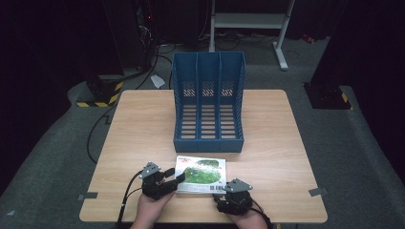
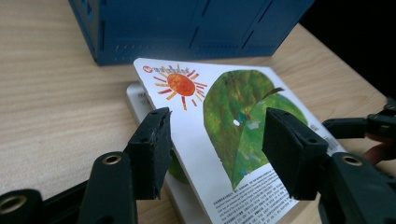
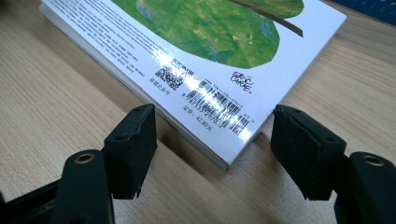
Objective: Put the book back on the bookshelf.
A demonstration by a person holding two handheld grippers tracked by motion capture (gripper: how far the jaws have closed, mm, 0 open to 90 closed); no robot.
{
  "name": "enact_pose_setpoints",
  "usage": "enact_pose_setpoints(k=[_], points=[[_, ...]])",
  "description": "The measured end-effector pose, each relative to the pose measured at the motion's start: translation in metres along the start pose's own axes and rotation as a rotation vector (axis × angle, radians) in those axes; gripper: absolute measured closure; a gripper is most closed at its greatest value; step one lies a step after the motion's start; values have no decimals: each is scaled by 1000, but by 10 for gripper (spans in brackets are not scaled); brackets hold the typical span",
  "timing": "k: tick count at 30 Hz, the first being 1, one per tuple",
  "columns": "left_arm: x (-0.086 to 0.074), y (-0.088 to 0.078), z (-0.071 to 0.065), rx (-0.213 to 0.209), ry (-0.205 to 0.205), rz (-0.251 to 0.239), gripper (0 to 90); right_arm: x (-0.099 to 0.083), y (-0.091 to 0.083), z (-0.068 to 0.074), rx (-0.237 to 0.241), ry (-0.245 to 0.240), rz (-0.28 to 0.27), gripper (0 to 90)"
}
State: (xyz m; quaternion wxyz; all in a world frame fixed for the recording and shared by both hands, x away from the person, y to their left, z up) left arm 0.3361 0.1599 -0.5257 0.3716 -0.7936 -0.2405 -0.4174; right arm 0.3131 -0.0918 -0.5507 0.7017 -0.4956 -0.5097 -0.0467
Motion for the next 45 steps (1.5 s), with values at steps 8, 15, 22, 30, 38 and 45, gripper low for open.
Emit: enact_pose_setpoints(k=[8,15,22,30,38,45], points=[[7,-7,-6,-32,30,-71,434,0,0,1,-13,-2,0,327],[6,-7,-6,-33,36,-70,436,0,-1,-2,-5,49,-8,361],[5,-6,-4,-34,32,-59,434,0,-2,-2,-3,66,-12,370],[3,-4,-3,-33,31,-46,421,-1,-2,-4,0,88,-16,387],[0,0,1,-23,19,-24,411,0,-2,-4,-6,94,-19,407],[0,0,1,-25,16,-26,411,0,-2,-6,-5,107,-24,423]])
Point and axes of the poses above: each handheld gripper's, and its own axes: y roughly forward along the jaws, x roughly out of its top, z roughly to its left, the point moved 4 cm from there along y, roughly forward along the jaws, and after that the axes turned 4 degrees about -z, right-handed, at the moved point
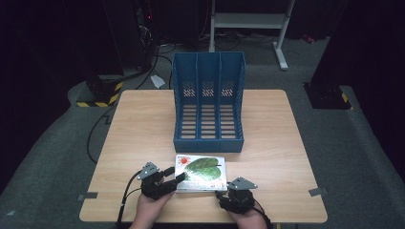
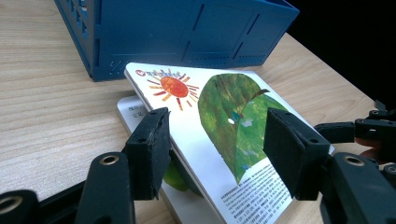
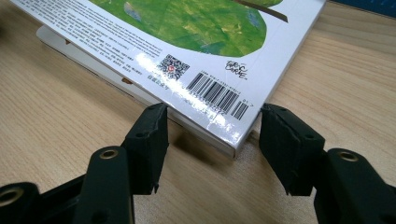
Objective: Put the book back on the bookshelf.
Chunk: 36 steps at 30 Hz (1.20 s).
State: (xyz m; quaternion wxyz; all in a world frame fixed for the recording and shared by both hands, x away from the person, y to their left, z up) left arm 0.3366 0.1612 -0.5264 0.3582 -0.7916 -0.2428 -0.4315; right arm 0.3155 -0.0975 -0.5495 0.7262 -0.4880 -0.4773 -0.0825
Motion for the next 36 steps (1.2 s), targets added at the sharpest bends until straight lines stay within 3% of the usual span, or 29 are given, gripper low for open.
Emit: enact_pose_setpoints(k=[4,8,10,12,13,14,23,28,32,36], points=[[1,-2,-2,-5,-3,-18,414,0,0,1,-11,-9,5,412],[3,-4,-5,-20,-1,-29,424,1,2,1,-18,-9,7,354],[3,-4,-7,-17,7,-34,424,4,6,3,-24,27,22,284],[3,-4,-7,-18,3,-35,424,6,9,4,-40,3,23,259],[3,-4,-7,-19,3,-34,425,6,10,5,-47,12,29,249],[3,-4,-7,-18,4,-33,425,7,11,5,-53,0,27,244],[2,-3,-6,-23,7,-21,421,7,10,3,-49,71,9,267],[-1,1,-2,-3,5,3,386,7,9,2,-44,73,3,274],[-5,9,1,-26,-46,61,385,7,10,3,-43,68,1,280],[-6,20,1,-50,-65,100,421,7,10,5,-48,38,4,292]])
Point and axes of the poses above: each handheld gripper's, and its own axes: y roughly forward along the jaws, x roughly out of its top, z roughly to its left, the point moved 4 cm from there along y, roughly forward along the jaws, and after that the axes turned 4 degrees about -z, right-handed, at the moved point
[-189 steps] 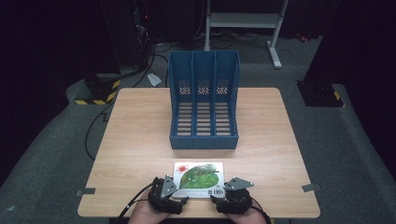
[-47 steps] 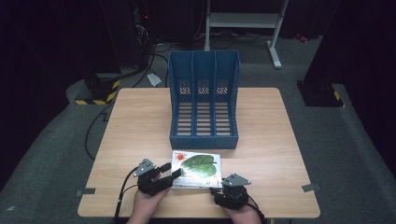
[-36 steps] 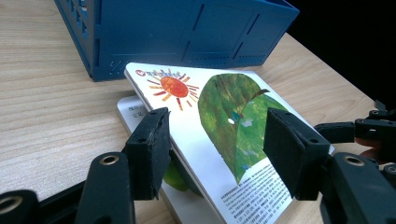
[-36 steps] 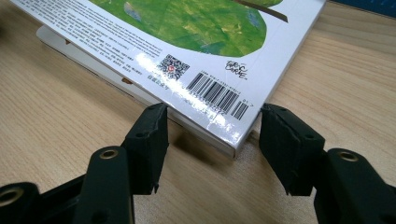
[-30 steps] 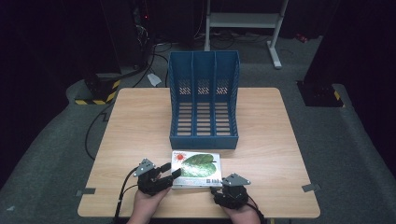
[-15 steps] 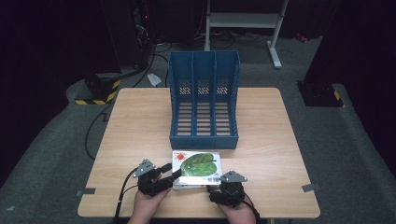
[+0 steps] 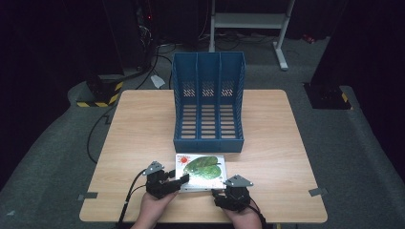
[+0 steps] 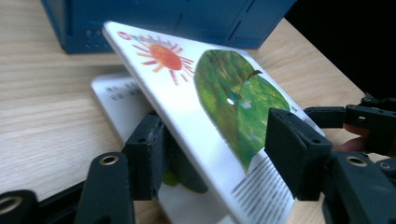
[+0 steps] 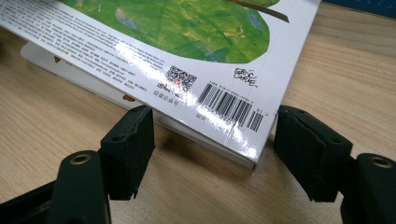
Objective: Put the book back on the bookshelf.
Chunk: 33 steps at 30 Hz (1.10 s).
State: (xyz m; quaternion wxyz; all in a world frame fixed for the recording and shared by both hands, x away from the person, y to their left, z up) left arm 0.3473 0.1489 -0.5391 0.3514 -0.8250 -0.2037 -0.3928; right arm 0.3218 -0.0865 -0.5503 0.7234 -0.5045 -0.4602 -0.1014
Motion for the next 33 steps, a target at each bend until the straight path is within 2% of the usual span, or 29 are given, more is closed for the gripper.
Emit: enact_pose_setpoints(k=[4,10,14,18,23,24,26,29,31,33], points=[[2,3,2,-17,-13,13,475,0,-1,0,12,14,7,298],[4,1,4,-39,10,28,513,-4,-11,-2,63,8,-9,326],[4,-1,4,-62,32,31,545,-2,-19,-4,60,-9,-52,348],[4,-3,4,-67,54,30,564,3,-23,-8,52,-19,-91,373],[4,-6,-1,-72,137,-6,573,12,-23,-15,70,-67,-122,402],[4,-6,-1,-72,137,-6,575,14,-22,-16,70,-77,-119,402],[5,-8,-3,-78,169,-16,582,18,-20,-19,69,-94,-107,397],[5,-10,-4,-84,184,-22,592,24,-18,-24,81,-47,-87,391],[4,-10,-5,-87,188,-23,595,29,-15,-27,74,-41,-90,376],[4,-11,-6,-88,199,-30,597,31,-11,-32,87,6,-80,373]])
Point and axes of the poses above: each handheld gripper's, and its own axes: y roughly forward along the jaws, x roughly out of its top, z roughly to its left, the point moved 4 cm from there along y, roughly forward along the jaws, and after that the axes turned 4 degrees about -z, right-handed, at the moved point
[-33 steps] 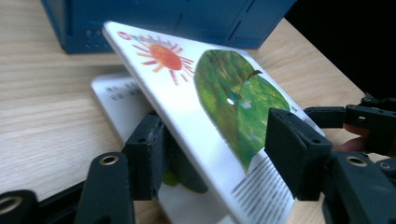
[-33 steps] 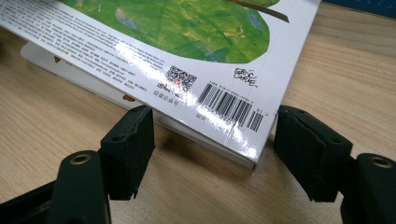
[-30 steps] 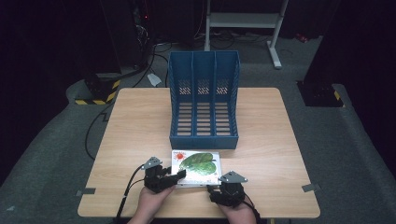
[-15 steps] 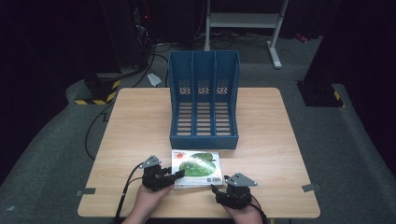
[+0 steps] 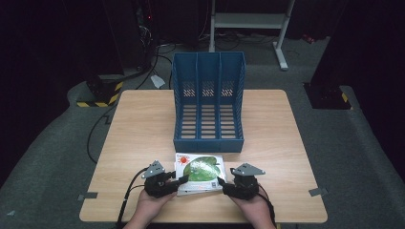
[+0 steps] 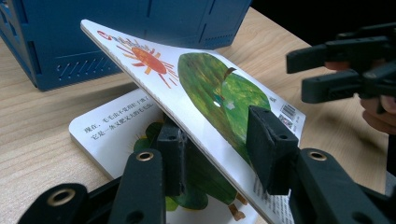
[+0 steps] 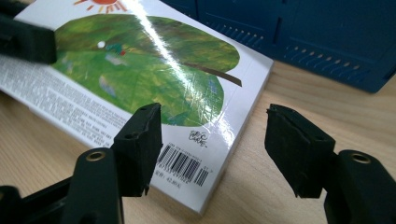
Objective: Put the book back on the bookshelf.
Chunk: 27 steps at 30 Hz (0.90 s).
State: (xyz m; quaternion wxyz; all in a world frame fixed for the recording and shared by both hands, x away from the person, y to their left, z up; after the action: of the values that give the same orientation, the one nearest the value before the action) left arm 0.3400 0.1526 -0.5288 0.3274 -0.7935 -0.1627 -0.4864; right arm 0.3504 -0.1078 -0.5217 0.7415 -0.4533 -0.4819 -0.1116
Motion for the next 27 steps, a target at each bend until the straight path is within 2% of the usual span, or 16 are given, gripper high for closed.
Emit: enact_pose_setpoints(k=[1,2,5,7,9,11,12,13,17,19,24,27], points=[[0,-1,0,-1,9,-1,598,-1,2,-2,24,44,5,389],[0,-1,-1,-2,16,-3,598,-2,4,-4,40,65,4,392],[1,-2,-2,-4,33,-7,600,-3,4,-6,35,41,5,384],[2,-3,-3,-6,51,-8,601,-3,1,-9,43,56,-15,413],[2,-3,-5,-6,62,-11,603,-5,-1,-12,49,63,-12,416],[4,-6,-9,-10,109,-21,608,-7,-2,-13,54,65,-4,414],[4,-6,-9,-10,109,-21,610,-9,-2,-13,54,68,-5,415],[5,-7,-13,-11,139,-27,612,-9,-3,-13,57,57,-11,417],[6,-9,-17,-12,171,-41,614,-10,-5,-11,62,47,-36,397],[6,-9,-18,-11,172,-42,615,-10,-4,-11,59,47,-36,380],[7,-11,-21,-17,221,-54,616,-10,-3,-10,59,48,-37,366],[7,-13,-25,-30,255,-67,626,-10,-2,-10,68,74,-36,349]])
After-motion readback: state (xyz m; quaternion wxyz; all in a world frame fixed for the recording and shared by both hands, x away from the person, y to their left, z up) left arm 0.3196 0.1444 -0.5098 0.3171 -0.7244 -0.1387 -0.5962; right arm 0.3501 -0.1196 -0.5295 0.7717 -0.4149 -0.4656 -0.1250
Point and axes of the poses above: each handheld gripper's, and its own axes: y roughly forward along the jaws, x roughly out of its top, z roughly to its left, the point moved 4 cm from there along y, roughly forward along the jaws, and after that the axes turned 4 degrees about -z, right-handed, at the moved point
